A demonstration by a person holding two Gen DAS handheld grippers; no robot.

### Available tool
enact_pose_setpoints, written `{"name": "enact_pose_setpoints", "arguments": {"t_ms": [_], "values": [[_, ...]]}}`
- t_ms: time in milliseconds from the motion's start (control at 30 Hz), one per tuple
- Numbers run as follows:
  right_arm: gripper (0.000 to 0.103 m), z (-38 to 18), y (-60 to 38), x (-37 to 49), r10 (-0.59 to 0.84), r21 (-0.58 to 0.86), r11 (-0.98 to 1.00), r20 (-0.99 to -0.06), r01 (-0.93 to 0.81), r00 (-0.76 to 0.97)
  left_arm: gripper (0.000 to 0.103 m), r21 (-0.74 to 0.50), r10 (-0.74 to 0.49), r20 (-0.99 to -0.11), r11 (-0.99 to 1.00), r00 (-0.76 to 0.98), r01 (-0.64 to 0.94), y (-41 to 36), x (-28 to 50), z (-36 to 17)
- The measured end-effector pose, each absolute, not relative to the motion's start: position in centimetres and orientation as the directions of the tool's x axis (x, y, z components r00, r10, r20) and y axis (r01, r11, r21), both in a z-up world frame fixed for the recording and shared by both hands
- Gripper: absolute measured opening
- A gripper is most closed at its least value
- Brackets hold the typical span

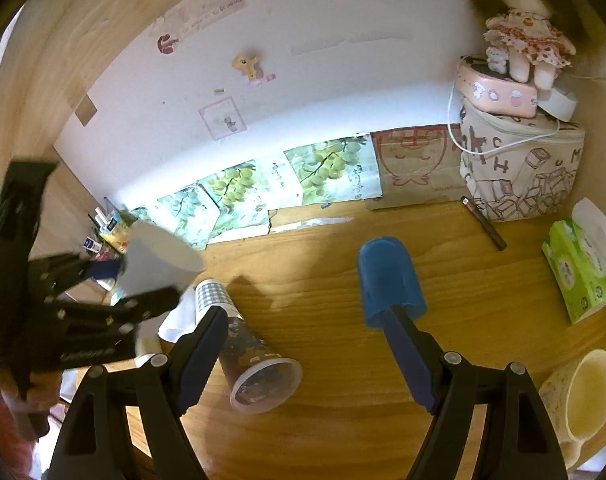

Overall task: Flip cup upright
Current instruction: 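Lift the white panda cup off the desk with the left gripper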

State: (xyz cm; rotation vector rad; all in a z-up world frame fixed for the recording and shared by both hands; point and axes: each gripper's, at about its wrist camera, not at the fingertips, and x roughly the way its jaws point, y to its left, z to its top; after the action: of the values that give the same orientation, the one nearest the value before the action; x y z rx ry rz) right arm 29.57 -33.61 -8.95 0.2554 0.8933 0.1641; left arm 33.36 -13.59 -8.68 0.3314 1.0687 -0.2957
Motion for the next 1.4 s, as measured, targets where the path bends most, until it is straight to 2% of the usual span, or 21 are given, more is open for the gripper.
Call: {"name": "enact_pose_setpoints", "arguments": {"t_ms": [533,900,1400], "values": [[0.081,-8.5,-32.6,25.0,0.169,0.251,0.967,-0.780,0.053,0.602,0.072,0.003,-0.128,-0.870,0.964,0.476,0.265,-9.0,26.0,-10.0],[0.081,-9.9,-31.0,22.3,0.182,0.260,0.964,-0.797,0.055,0.576,0.072,-0.081,-0.136,-0.872,0.987,0.470,0.136,-6.1,23.0,-14.3],[0.081,-12.6,-29.3,21.9,0.186,0.247,0.968,-0.825,0.045,0.534,0.072,-0.163,-0.187,-0.838,0.982,0.513,0.092,-4.3,21.2,-19.9]]}}
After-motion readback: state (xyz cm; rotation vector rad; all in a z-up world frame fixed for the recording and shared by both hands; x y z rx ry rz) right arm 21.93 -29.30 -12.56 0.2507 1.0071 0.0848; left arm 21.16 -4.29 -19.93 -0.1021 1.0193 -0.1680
